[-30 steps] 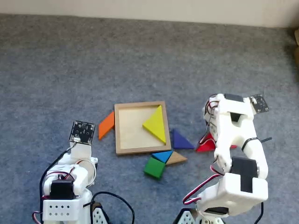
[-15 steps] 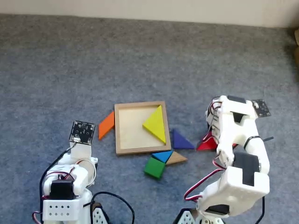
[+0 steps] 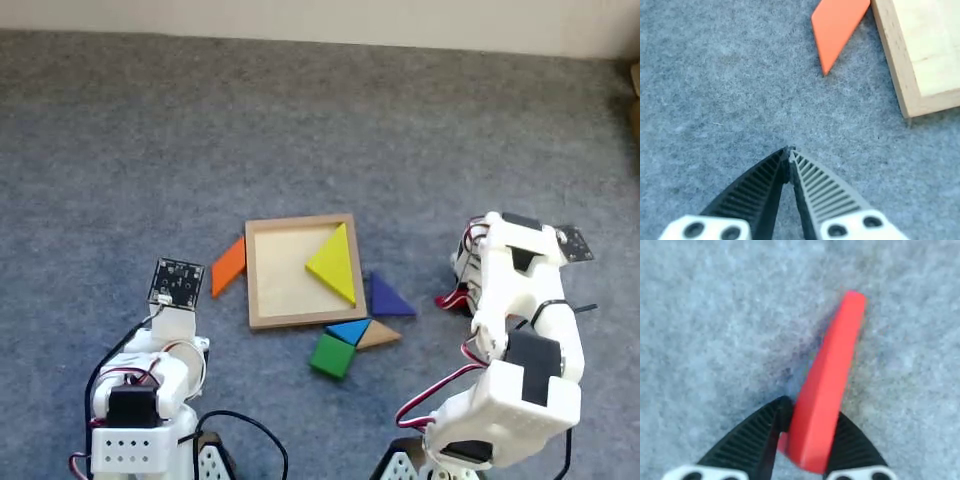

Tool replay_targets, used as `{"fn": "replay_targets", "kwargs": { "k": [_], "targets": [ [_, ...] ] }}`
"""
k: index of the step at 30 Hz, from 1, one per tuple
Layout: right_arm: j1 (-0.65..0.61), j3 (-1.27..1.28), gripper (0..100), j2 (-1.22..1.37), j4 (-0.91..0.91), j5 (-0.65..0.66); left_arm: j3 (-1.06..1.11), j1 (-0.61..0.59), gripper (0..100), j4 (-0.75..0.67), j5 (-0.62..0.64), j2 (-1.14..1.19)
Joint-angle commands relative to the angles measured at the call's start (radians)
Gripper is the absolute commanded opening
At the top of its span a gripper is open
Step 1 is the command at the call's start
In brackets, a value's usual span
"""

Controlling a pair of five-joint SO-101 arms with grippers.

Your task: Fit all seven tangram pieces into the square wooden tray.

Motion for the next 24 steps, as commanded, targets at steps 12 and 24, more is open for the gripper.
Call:
{"fn": "replay_targets", "kwargs": {
  "k": [12, 24],
  "targets": [
    [-0.019, -0.147, 1.9, -0.039, 0.257, 0.172, 0.021, -0.012, 1, 0.006, 0.003, -0.027],
    [-0.065, -0.22, 0.5, -0.236, 0.383, 0.311, 0.021, -0.012, 1, 0.006, 0.003, -0.027]
  ]
}}
